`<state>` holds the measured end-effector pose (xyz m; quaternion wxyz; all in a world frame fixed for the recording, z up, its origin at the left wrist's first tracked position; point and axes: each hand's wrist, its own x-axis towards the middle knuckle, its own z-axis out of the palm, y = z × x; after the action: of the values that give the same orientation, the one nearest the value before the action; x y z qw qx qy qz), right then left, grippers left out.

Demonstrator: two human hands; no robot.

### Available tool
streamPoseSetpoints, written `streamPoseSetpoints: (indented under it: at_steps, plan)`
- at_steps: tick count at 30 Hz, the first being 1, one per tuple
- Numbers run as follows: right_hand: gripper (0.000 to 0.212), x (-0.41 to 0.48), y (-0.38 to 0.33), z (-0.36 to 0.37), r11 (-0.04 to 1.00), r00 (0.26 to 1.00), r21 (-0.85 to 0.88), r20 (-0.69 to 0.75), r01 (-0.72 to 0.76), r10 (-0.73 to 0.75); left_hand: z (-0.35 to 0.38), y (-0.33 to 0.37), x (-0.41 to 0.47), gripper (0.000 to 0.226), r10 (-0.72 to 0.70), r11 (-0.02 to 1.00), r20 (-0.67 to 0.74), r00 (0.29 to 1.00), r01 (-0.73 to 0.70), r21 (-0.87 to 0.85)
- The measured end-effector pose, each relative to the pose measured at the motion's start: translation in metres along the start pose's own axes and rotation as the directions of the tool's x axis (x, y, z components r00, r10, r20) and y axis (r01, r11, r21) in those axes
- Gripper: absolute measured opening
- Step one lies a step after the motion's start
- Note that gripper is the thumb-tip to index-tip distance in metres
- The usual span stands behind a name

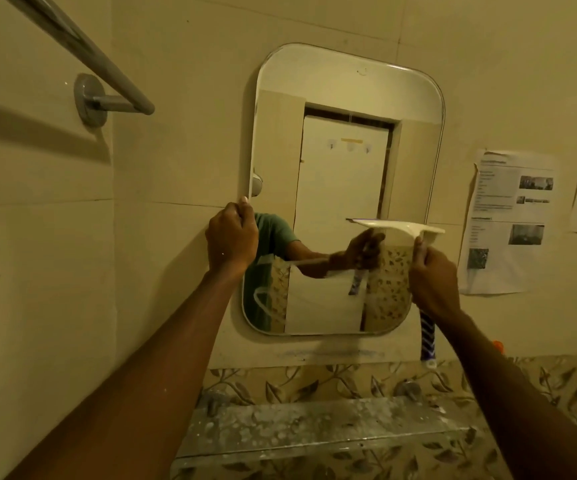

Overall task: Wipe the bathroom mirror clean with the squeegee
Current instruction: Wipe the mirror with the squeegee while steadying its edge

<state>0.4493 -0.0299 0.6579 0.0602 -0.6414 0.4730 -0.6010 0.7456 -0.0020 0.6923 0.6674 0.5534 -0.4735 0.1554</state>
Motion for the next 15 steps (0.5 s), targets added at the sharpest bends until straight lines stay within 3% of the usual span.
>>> streamPoseSetpoints:
  at_steps: [10,15]
  plan:
    - [0.046,-0.135,0.073,0.044,0.969,0.978,-0.167,0.065,-0.184,0.197,0.001,-0.009,-0.008,0.050,-0.040,0.998,0.037,0.999,0.041,-0.042]
    - [0.041,-0.082,0.013,0.030,0.996,0.996,-0.036,0.012,-0.083,0.084,-0.004,-0.007,-0.007,0.050,-0.048,0.998,0.069,0.996,0.051,-0.039]
